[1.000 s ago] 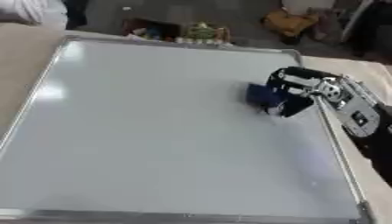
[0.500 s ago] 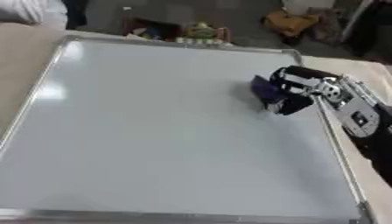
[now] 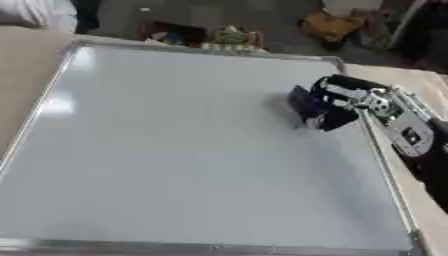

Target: Wipe the whiteboard clean with a brush.

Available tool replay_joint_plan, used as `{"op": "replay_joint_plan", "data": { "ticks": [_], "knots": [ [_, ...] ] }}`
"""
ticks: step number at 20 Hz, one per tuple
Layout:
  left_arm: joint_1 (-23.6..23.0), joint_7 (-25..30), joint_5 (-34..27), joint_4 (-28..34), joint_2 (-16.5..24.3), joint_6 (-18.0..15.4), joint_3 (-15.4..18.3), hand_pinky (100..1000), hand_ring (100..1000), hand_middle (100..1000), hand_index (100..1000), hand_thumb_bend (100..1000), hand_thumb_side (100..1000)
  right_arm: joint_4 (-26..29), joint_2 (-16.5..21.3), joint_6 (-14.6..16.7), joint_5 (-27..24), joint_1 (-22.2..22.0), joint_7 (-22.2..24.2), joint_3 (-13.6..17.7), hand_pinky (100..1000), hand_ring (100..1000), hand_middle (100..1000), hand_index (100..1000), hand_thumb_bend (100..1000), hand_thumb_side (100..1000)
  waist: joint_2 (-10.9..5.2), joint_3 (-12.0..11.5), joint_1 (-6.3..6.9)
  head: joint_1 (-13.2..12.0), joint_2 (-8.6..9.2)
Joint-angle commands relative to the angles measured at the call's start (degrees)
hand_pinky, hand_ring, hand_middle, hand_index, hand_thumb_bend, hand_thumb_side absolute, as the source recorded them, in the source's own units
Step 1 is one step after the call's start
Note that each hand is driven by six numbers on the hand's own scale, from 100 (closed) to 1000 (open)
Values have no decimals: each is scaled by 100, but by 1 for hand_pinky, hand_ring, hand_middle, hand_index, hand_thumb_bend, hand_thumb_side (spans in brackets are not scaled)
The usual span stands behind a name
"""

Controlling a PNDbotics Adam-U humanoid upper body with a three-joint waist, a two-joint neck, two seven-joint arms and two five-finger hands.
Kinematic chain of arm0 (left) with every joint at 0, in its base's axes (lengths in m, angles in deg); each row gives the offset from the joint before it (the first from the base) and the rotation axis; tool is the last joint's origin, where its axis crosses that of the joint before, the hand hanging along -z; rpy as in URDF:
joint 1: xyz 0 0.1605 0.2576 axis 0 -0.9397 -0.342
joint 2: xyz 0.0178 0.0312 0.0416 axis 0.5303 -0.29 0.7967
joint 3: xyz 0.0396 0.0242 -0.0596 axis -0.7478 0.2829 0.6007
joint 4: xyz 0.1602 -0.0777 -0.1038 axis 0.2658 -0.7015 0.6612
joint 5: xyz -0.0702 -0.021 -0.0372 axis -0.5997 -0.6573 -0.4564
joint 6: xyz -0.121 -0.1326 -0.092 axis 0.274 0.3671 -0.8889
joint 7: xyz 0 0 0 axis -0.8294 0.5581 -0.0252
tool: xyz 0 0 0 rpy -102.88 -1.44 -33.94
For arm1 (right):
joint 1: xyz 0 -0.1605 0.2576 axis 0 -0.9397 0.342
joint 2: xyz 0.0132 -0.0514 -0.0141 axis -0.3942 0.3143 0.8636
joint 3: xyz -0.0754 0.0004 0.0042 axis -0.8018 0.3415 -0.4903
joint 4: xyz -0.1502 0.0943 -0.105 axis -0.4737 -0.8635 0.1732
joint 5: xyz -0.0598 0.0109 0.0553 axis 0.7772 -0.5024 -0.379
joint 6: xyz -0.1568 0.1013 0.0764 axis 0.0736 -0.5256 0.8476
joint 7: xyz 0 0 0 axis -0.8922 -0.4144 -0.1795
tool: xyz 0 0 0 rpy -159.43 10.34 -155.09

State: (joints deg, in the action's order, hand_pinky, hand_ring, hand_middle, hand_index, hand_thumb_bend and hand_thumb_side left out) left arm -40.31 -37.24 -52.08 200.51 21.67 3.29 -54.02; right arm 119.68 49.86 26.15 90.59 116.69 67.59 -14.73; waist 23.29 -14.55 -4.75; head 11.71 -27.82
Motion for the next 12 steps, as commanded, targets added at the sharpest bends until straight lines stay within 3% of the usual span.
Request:
{"op": "replay_joint_plan", "data": {
  "ticks": [1, 11, 12],
  "knots": [
    [55, 25, -36, 96, 89, -2, -9, 522, 382, 466, 477, 190, 893, 14, 184, 29, 64, 97, 15, 39, 614, 742, 292, 142, 100, 260, -108, -9, 17, 3, 50],
    [61, 15, -42, 108, 88, 17, -2, 523, 383, 466, 477, 191, 892, -8, 192, 185, 304, 71, 41, -41, 610, 728, 290, 152, 100, 265, -128, -7, -8, -1, 35],
    [61, 14, -42, 108, 88, 18, -2, 524, 384, 466, 477, 191, 892, -2, 187, 200, 317, 64, 47, -55, 593, 659, 251, 160, 100, 273, -134, -13, -14, 4, 34]
  ]
}}
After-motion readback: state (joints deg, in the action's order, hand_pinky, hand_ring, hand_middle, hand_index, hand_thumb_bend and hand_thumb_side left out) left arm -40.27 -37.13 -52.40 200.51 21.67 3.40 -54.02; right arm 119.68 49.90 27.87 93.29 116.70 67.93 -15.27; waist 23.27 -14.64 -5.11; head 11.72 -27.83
